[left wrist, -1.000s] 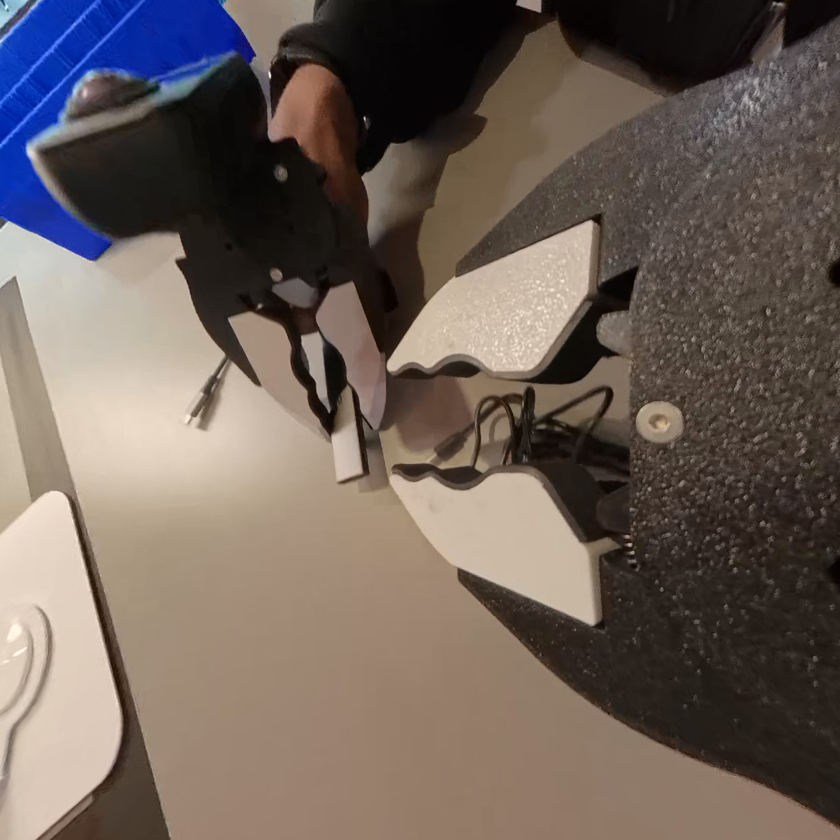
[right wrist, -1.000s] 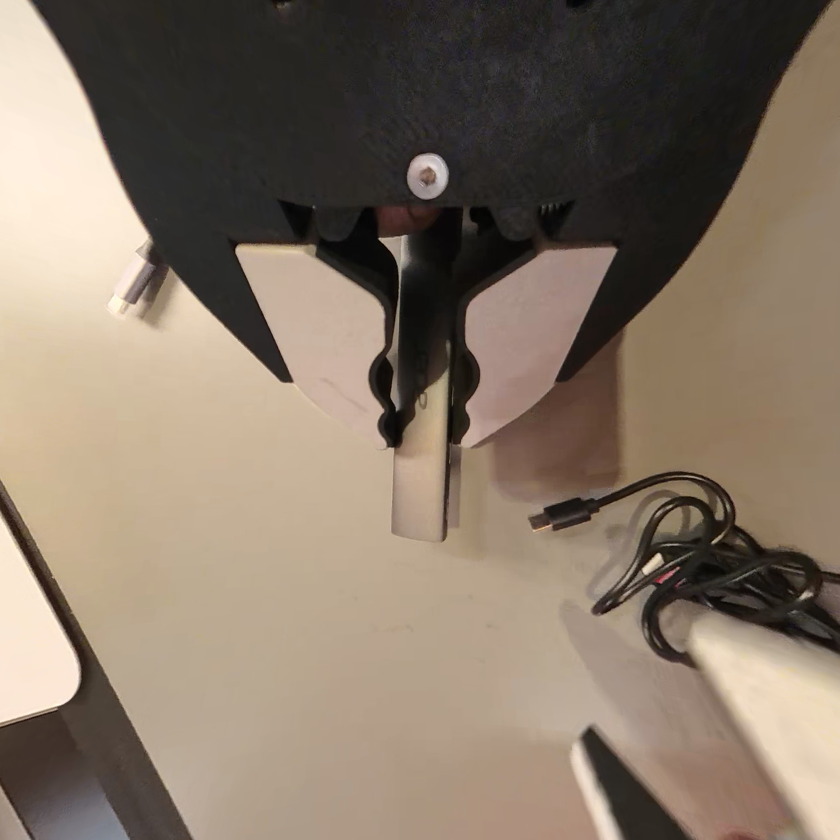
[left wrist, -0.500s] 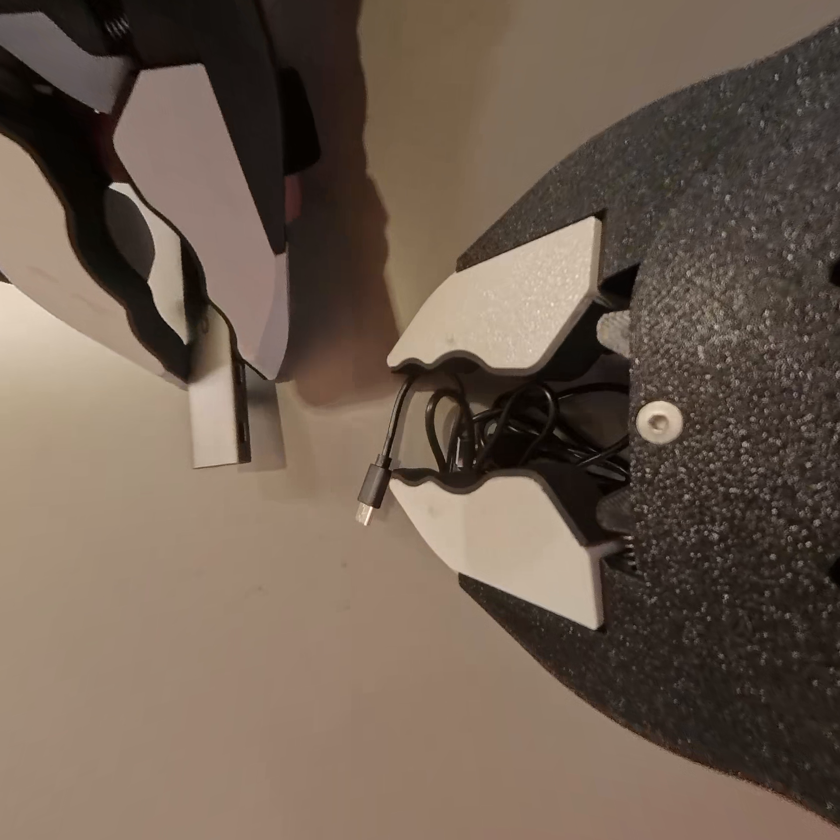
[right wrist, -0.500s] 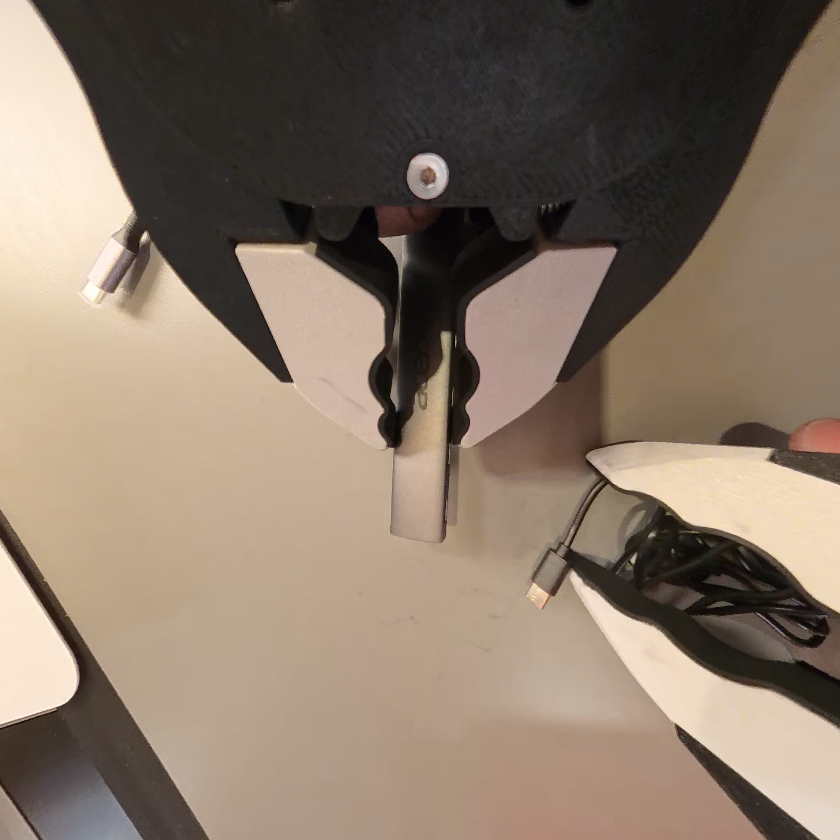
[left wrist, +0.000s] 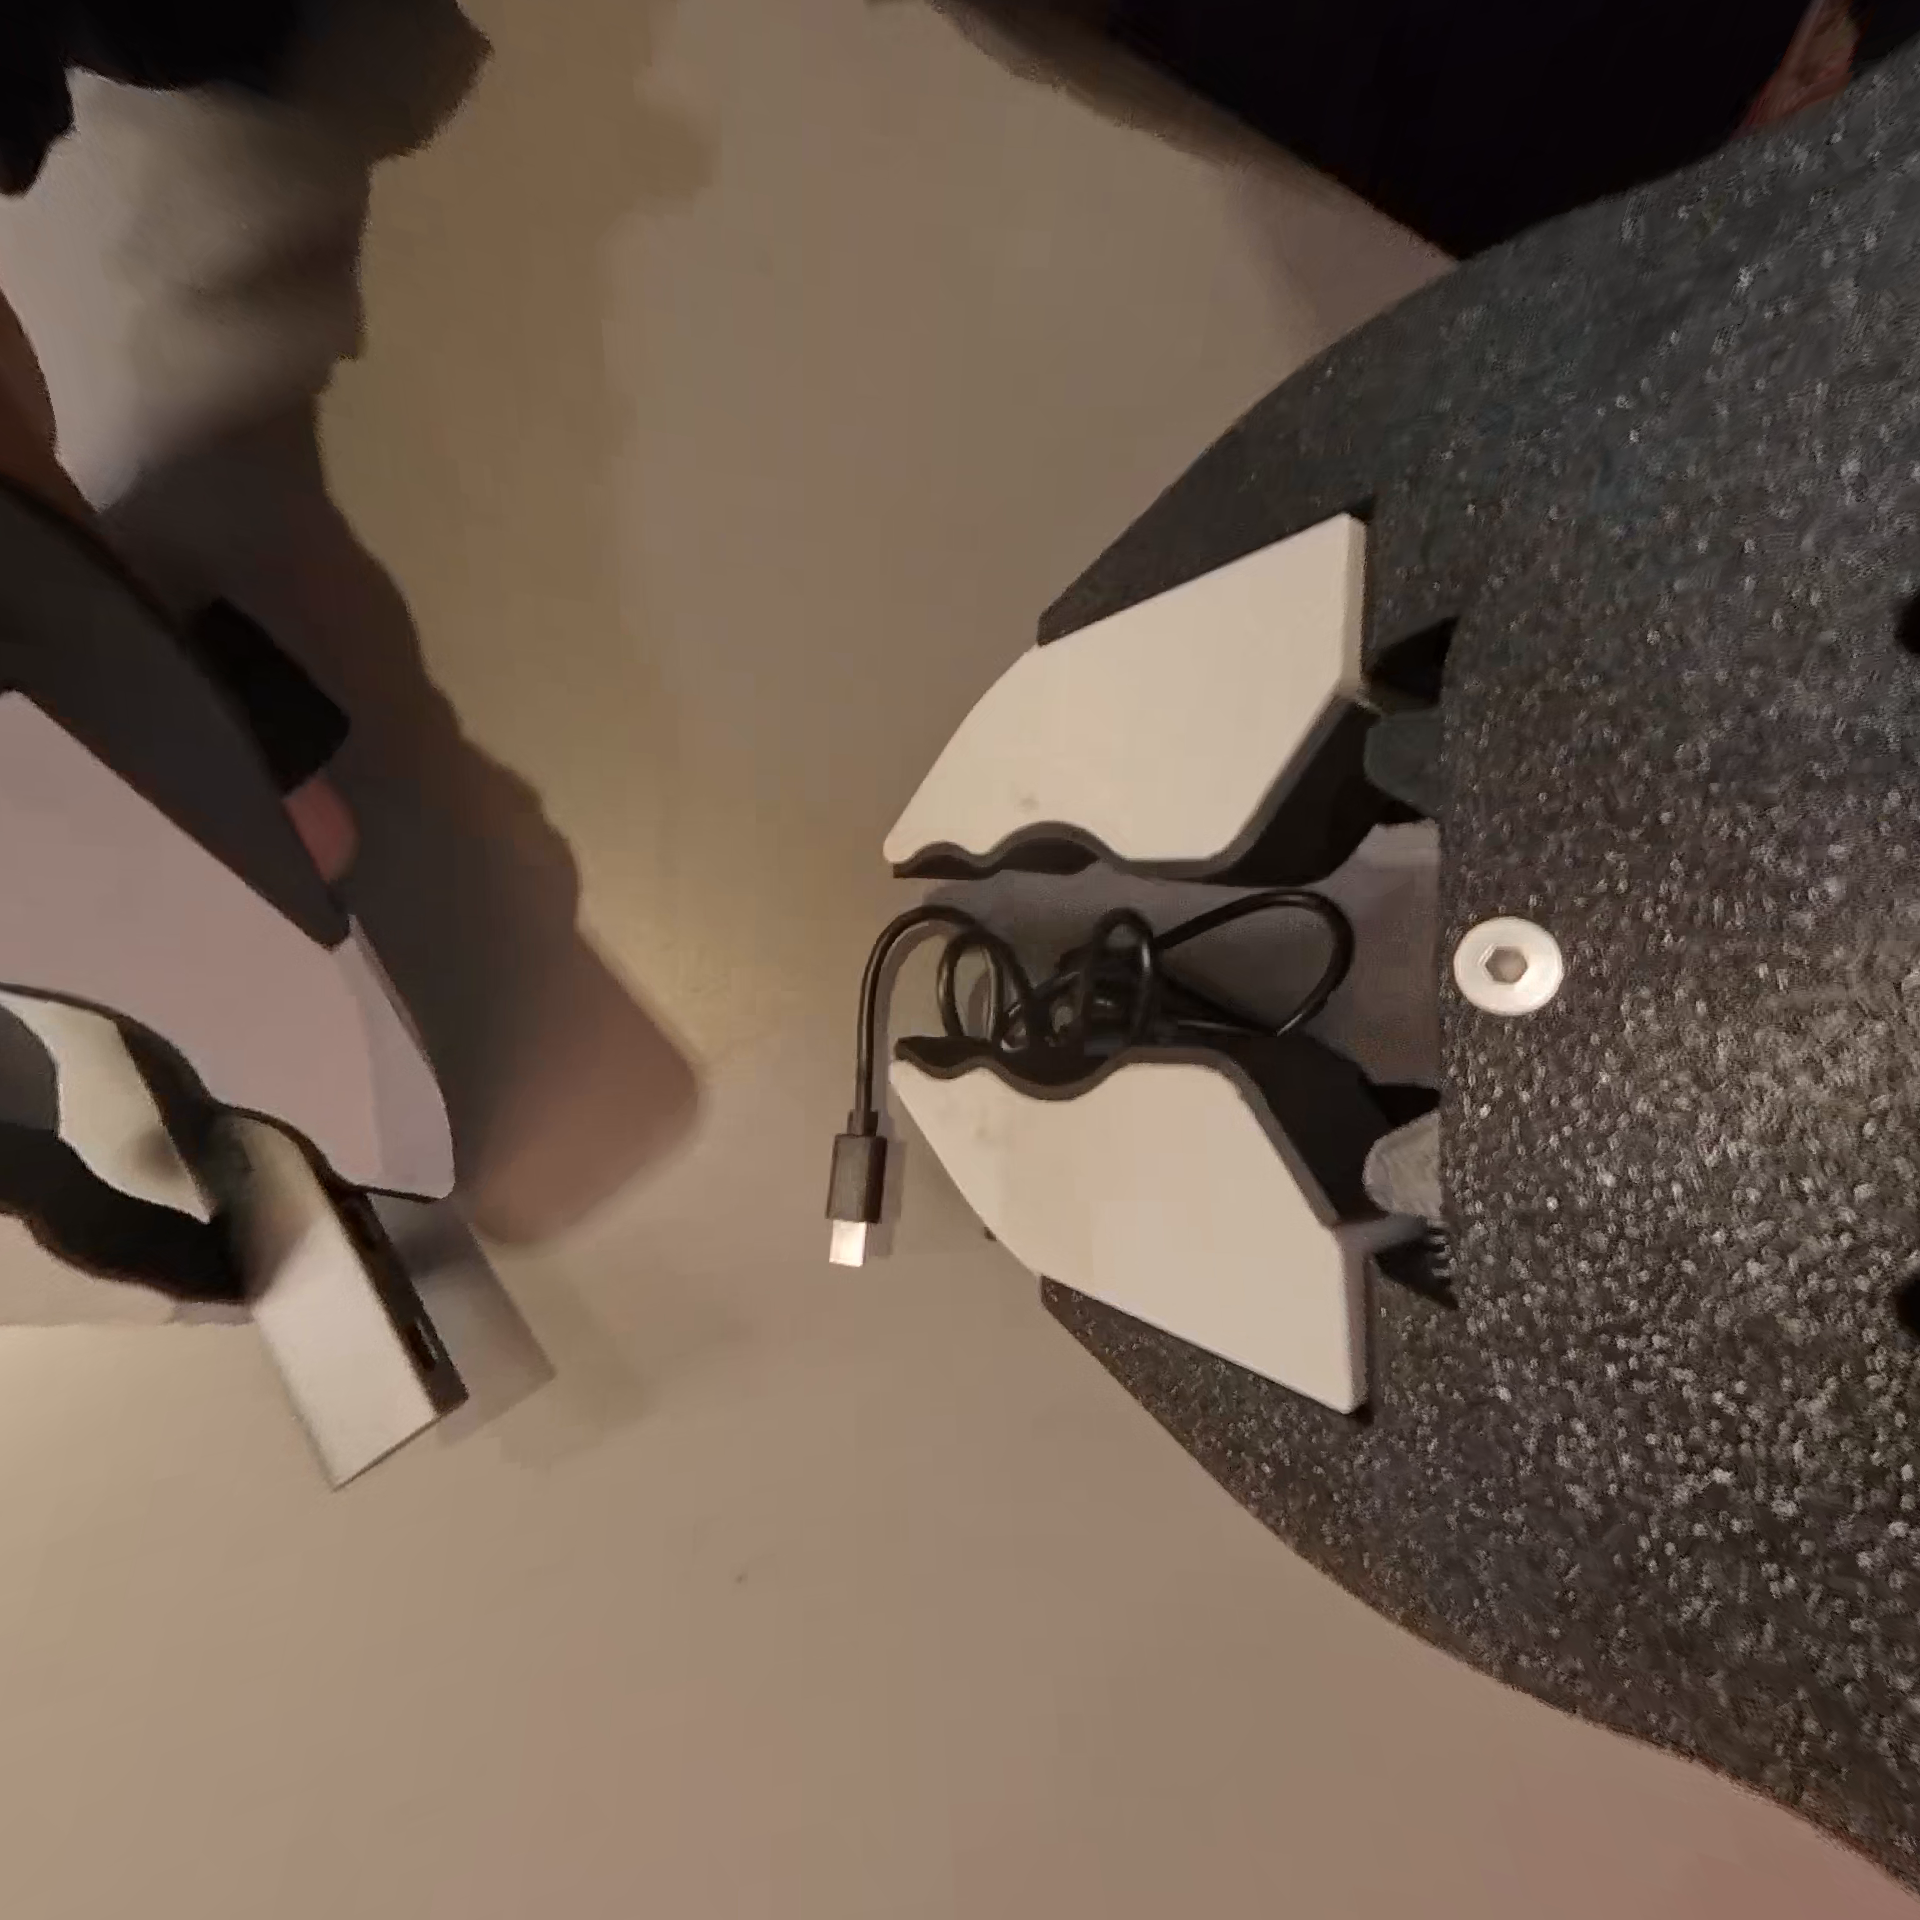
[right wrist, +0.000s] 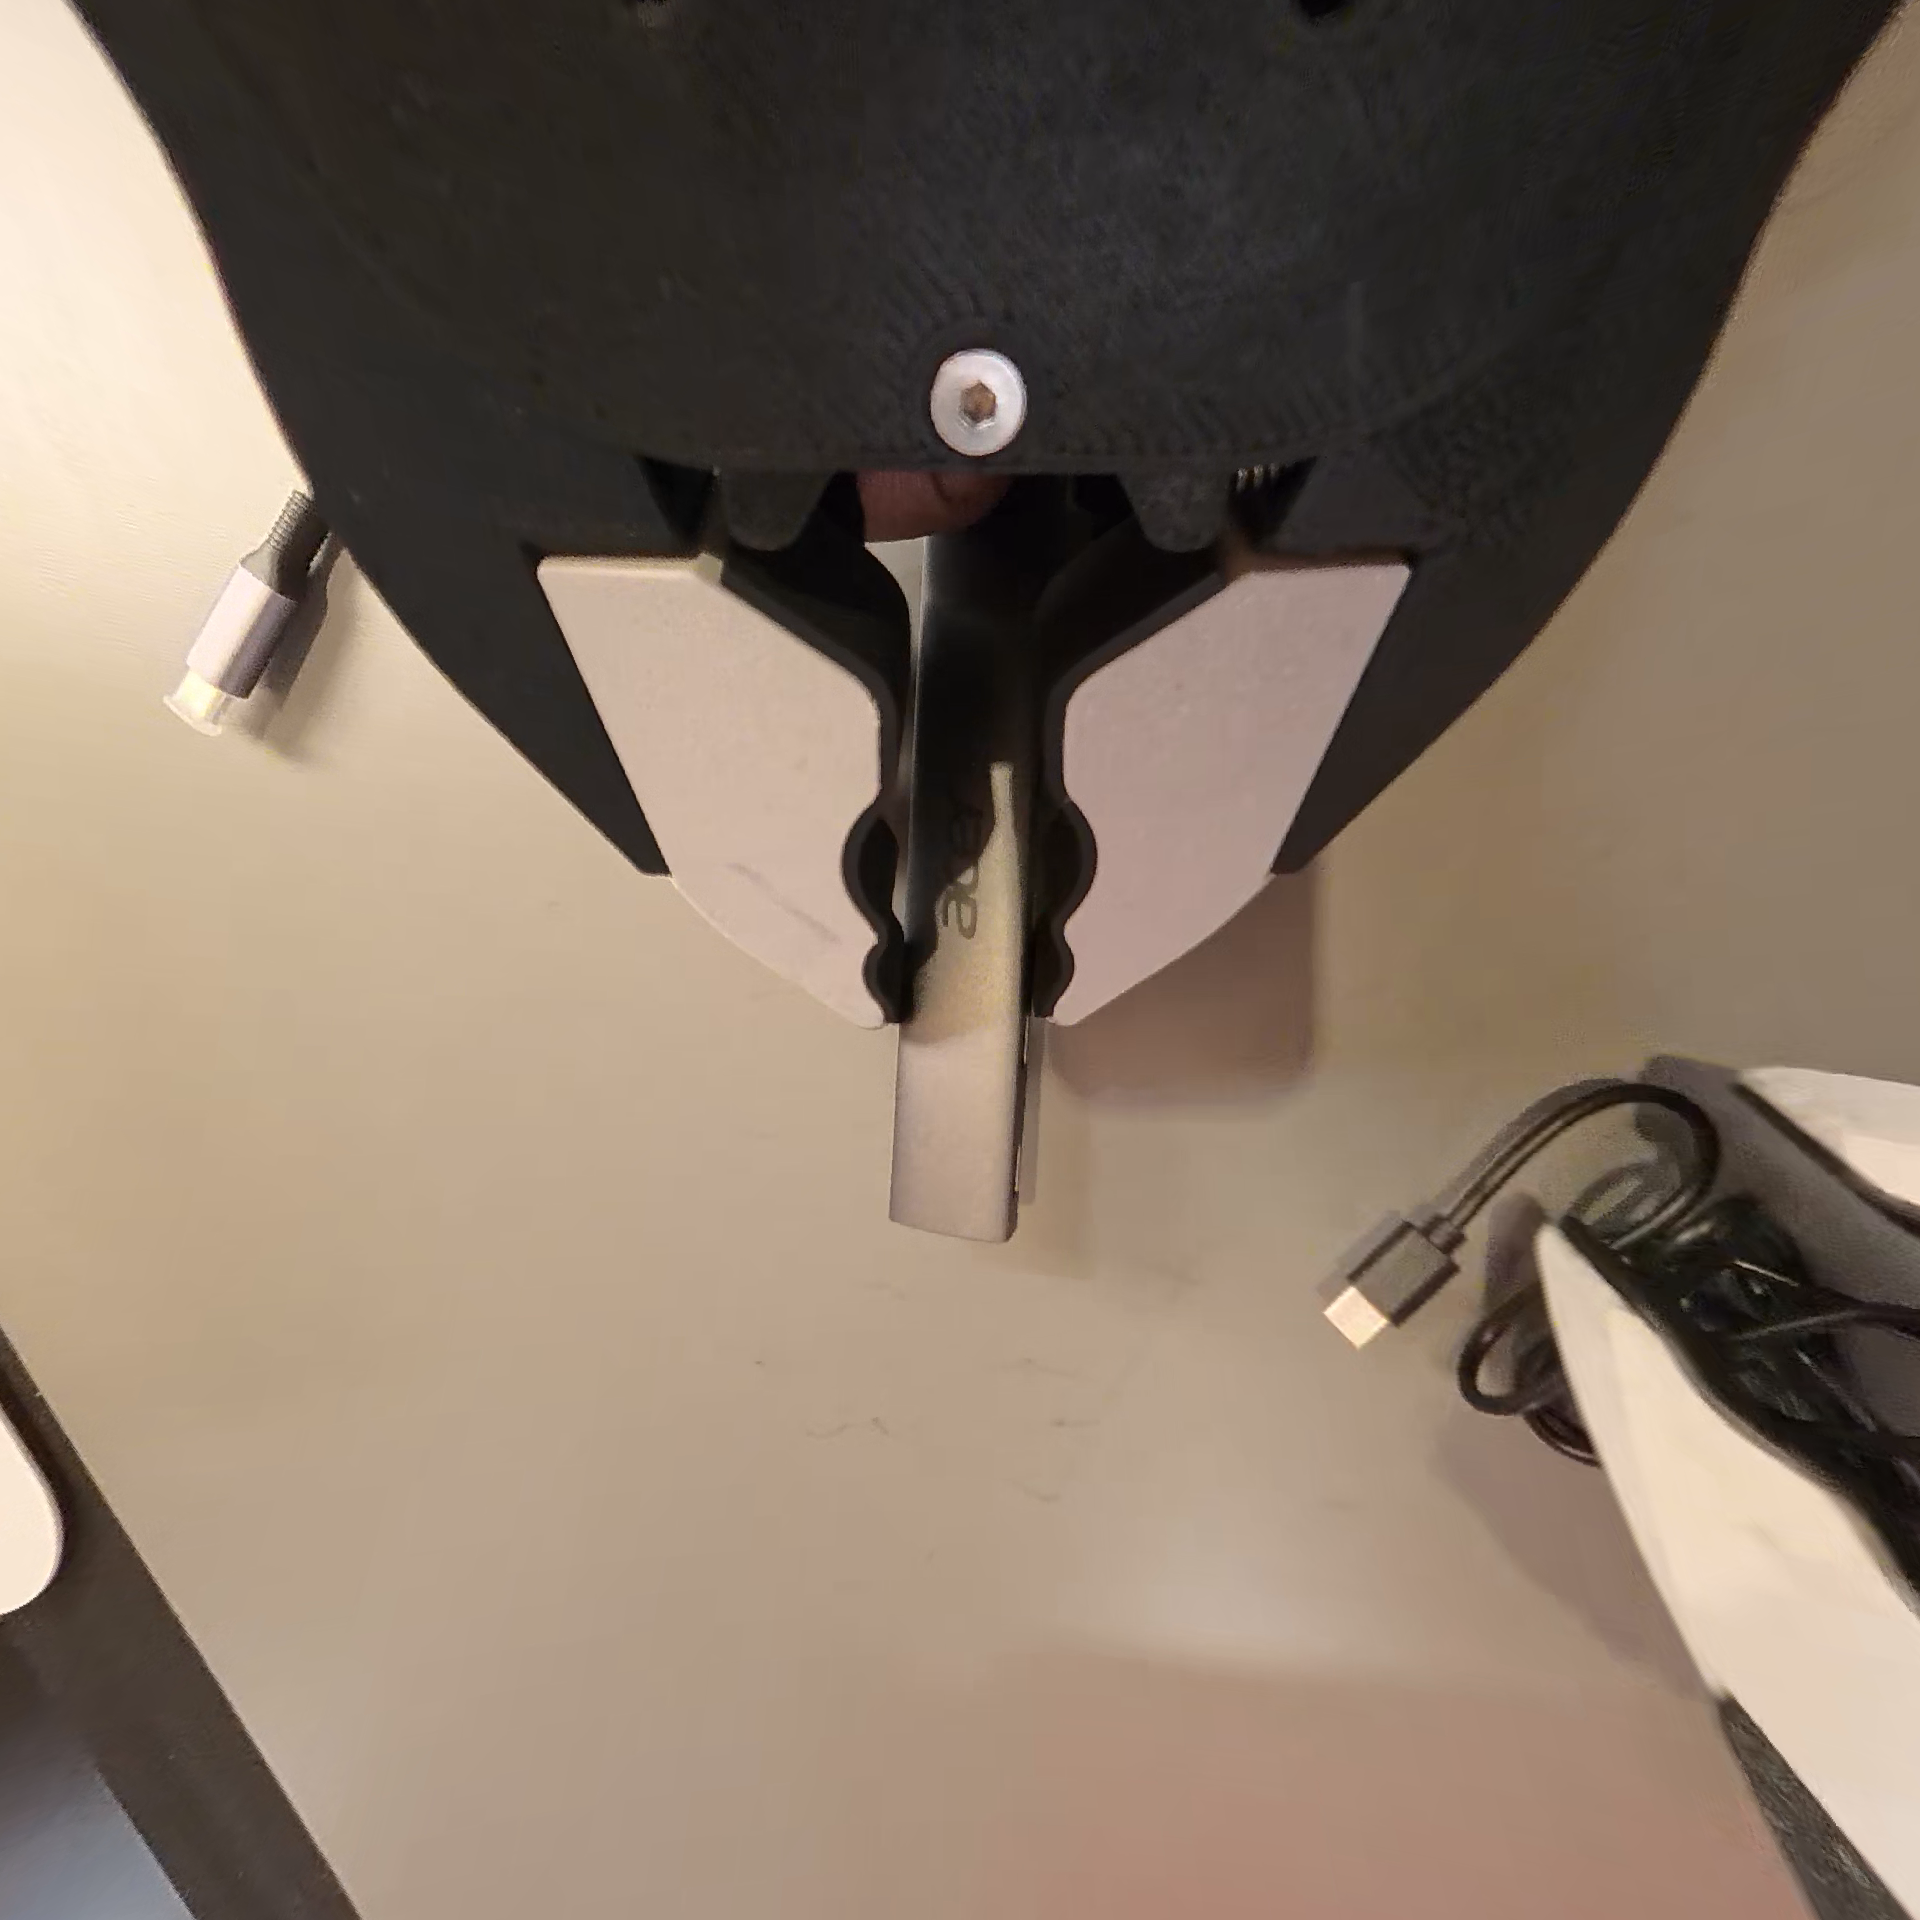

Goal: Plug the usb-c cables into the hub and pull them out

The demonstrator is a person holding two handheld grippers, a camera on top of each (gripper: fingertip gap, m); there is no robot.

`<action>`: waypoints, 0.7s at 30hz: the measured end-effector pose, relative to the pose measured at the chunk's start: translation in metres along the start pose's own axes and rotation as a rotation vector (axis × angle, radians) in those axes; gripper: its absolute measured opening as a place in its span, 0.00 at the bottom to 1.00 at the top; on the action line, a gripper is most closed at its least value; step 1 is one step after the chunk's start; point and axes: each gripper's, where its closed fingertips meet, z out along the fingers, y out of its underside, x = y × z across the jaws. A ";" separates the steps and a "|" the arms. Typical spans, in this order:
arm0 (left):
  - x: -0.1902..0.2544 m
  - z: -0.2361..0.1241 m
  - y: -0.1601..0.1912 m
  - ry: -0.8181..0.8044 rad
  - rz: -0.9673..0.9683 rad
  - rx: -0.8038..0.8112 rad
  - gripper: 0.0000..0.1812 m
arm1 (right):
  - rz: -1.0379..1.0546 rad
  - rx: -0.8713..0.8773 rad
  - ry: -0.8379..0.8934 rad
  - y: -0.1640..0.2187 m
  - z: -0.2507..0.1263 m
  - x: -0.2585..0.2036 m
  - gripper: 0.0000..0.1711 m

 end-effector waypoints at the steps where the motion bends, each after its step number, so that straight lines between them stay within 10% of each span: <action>1: 0.001 -0.004 -0.001 0.001 -0.034 0.009 0.17 | 0.000 0.000 -0.002 0.000 0.000 0.000 0.14; 13: -0.019 0.004 -0.013 -0.390 -0.298 0.046 0.23 | 0.004 0.001 -0.008 0.000 0.000 -0.001 0.14; 21: -0.028 0.018 -0.006 -0.352 -0.278 0.057 0.20 | 0.006 0.001 -0.012 0.001 0.000 -0.001 0.14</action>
